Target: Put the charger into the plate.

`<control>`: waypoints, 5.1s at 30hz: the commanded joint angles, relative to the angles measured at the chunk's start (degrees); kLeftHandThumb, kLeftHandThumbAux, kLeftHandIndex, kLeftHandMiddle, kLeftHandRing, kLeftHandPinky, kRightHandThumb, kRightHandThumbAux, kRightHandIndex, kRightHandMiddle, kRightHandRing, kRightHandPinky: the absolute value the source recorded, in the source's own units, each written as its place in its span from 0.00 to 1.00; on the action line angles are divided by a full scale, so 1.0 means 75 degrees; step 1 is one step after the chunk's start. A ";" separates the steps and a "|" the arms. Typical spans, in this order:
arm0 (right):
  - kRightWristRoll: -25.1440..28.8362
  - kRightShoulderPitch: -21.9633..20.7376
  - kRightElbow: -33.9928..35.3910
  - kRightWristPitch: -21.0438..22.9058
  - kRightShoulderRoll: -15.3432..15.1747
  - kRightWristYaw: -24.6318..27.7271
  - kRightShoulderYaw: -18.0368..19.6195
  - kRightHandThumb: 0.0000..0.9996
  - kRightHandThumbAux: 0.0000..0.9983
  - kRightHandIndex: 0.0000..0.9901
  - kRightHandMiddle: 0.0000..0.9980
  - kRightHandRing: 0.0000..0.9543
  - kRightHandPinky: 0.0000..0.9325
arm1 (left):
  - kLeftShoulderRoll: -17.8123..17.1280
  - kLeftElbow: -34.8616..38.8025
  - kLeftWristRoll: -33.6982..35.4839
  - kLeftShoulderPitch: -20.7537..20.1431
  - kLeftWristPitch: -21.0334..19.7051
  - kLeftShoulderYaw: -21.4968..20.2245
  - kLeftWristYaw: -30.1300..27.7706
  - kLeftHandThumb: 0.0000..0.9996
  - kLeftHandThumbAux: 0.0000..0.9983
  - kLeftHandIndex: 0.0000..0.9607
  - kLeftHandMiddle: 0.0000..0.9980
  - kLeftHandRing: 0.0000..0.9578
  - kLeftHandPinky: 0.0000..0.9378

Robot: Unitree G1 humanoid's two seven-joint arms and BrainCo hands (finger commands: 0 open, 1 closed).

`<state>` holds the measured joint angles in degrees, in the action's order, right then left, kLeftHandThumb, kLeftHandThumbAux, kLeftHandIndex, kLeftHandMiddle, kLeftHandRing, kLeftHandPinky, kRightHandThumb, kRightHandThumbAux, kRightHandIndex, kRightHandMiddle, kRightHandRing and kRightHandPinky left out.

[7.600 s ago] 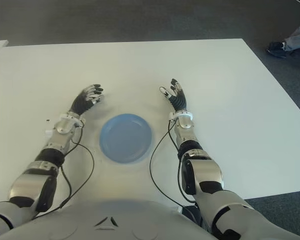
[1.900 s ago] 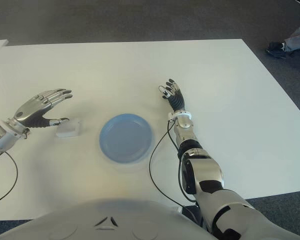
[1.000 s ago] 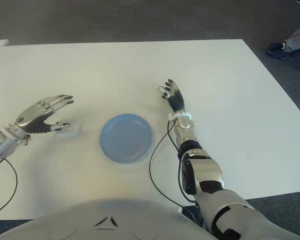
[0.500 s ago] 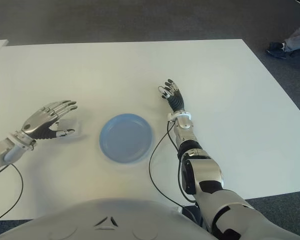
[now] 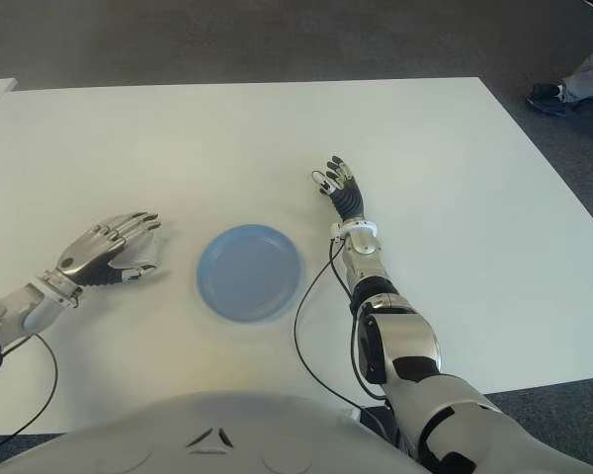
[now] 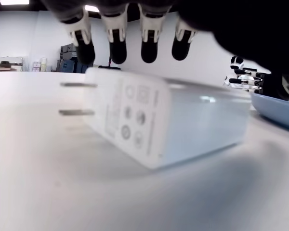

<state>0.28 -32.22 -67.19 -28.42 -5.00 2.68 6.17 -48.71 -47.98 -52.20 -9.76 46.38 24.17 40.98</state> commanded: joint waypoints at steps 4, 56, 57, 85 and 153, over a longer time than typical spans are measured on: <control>0.0031 0.0509 -0.0460 0.0556 0.0156 0.0047 0.0054 0.00 0.50 0.02 0.14 0.11 0.07 | 0.0237 -0.0220 0.0001 -0.0016 -0.0374 0.0197 -0.0333 0.29 0.13 0.00 0.00 0.00 0.00; -0.0062 0.0536 -0.0393 0.0321 0.0153 0.0271 0.0082 0.00 0.49 0.08 0.16 0.13 0.10 | 0.0435 -0.1891 -0.0364 -0.0898 -0.1161 0.1636 0.0183 0.23 0.19 0.00 0.00 0.00 0.00; -0.0062 0.0536 -0.0392 0.0319 0.0155 0.0269 0.0080 0.00 0.49 0.08 0.16 0.13 0.10 | 0.0432 -0.1896 -0.0363 -0.0904 -0.1163 0.1648 0.0177 0.23 0.19 0.00 0.00 0.00 0.00; -0.0014 0.0521 -0.0370 0.0387 0.0197 0.0195 0.0078 0.00 0.49 0.07 0.15 0.12 0.09 | 0.0385 -0.1969 -0.0237 -0.1086 -0.1257 0.1867 -0.0503 0.26 0.21 0.00 0.00 0.00 0.00; 0.0110 0.0434 -0.0405 0.0256 0.0265 0.0389 0.0231 0.00 0.47 0.09 0.19 0.16 0.11 | 0.0013 0.3305 0.0241 -0.0302 -0.2413 0.0239 0.0653 0.71 0.70 0.46 0.86 0.89 0.90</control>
<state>1.09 -32.49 -67.15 -29.75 -3.79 5.34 7.92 -47.81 -29.83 -51.59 -15.13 30.03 28.88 49.46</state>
